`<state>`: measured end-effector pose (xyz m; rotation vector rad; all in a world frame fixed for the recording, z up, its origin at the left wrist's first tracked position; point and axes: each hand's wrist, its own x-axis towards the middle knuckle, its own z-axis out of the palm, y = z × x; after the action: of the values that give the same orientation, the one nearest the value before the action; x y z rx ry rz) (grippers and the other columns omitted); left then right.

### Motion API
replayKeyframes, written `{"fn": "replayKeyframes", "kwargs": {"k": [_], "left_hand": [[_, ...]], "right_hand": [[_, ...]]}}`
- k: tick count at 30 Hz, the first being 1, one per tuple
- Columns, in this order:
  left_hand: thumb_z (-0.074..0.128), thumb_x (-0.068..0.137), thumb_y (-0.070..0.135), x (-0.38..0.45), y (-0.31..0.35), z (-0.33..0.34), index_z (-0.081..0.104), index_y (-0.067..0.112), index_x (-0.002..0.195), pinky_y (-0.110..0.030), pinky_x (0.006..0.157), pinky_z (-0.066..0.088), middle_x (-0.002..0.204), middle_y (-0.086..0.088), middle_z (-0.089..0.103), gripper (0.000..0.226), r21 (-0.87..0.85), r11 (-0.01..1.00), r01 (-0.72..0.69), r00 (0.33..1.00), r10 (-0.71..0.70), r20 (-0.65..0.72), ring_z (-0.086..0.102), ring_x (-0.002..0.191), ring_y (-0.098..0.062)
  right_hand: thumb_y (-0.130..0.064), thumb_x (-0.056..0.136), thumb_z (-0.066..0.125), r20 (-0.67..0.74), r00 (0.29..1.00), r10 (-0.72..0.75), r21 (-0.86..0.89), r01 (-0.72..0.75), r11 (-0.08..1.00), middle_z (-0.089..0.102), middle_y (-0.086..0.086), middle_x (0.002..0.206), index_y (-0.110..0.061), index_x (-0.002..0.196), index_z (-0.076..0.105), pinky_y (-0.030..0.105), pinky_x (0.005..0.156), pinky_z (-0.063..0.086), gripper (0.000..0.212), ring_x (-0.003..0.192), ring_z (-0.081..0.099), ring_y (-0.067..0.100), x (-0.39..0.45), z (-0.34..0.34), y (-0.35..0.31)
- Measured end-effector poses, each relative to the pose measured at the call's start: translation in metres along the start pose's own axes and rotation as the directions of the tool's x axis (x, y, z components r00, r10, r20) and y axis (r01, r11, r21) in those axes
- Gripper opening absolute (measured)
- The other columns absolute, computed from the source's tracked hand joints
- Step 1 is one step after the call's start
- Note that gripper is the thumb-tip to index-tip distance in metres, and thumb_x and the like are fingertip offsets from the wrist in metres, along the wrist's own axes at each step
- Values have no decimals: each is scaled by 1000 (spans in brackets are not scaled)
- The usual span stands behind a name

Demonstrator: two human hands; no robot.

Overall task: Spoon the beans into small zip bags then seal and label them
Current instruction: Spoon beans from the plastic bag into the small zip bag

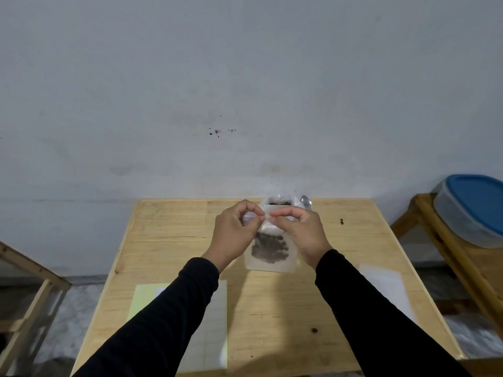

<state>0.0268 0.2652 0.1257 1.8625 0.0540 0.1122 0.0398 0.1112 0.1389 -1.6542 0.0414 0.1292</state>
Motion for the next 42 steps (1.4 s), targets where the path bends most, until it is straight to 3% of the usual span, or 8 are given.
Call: {"fn": "replayKeyframes", "kwargs": {"k": [3,10,16,24,30,34,38,42], "left_hand": [[70,83,23,-6,-10,0,66,27,79,-15,51,42,61,4,57,7,1,998,69,998,-69,4,46,51,-10],[67,86,17,-49,-77,21,66,23,87,-21,59,40,65,9,57,6,43,958,283,959,-284,14,49,57,-9],[62,87,8,-69,-112,39,62,20,97,-8,59,38,73,4,55,16,204,921,331,941,-337,-7,50,63,-7],[47,86,13,-67,-134,51,61,11,115,-9,103,17,131,-7,50,33,525,839,143,968,-229,102,36,125,-17],[44,87,10,-54,-114,76,60,5,117,-14,97,26,119,-10,58,35,577,812,-88,969,-64,237,46,116,-24],[38,77,16,-43,-82,114,67,2,89,-22,82,36,87,-11,67,35,566,765,-307,927,105,360,64,86,-30],[51,90,14,-40,-57,164,52,3,127,-25,98,34,129,-14,50,38,520,804,-288,896,35,443,42,124,-27],[46,96,22,-41,-47,221,40,8,138,-26,103,32,140,-10,41,45,527,787,-321,850,-7,527,36,130,-22]], "right_hand": [[-9,80,71,70,992,102,-16,-101,995,71,-4,92,-20,81,72,24,88,49,11,92,64,9,-3,-3,12],[-8,75,71,11,925,379,-162,-373,914,67,2,75,-10,80,73,27,68,51,6,68,59,14,-36,-1,78],[-14,79,68,-78,933,352,-363,-355,861,67,-1,92,-21,89,71,23,84,46,13,91,61,15,-50,7,121],[-26,96,46,146,949,278,-861,-16,509,15,10,156,-14,146,27,29,117,14,55,144,12,21,-46,9,137],[-26,94,42,182,975,125,-944,138,300,35,20,145,3,141,30,37,115,26,57,138,31,30,-53,-16,128],[-17,93,40,0,991,132,-951,-41,306,42,16,138,0,135,39,37,105,36,46,129,40,30,-57,-58,117],[-21,96,39,-131,980,150,-948,-168,270,34,12,145,-2,141,29,29,106,31,50,135,30,23,-68,-121,119],[-28,98,38,-279,940,195,-915,-322,243,27,12,151,-4,146,20,30,112,24,56,140,23,22,-82,-180,124]]}}
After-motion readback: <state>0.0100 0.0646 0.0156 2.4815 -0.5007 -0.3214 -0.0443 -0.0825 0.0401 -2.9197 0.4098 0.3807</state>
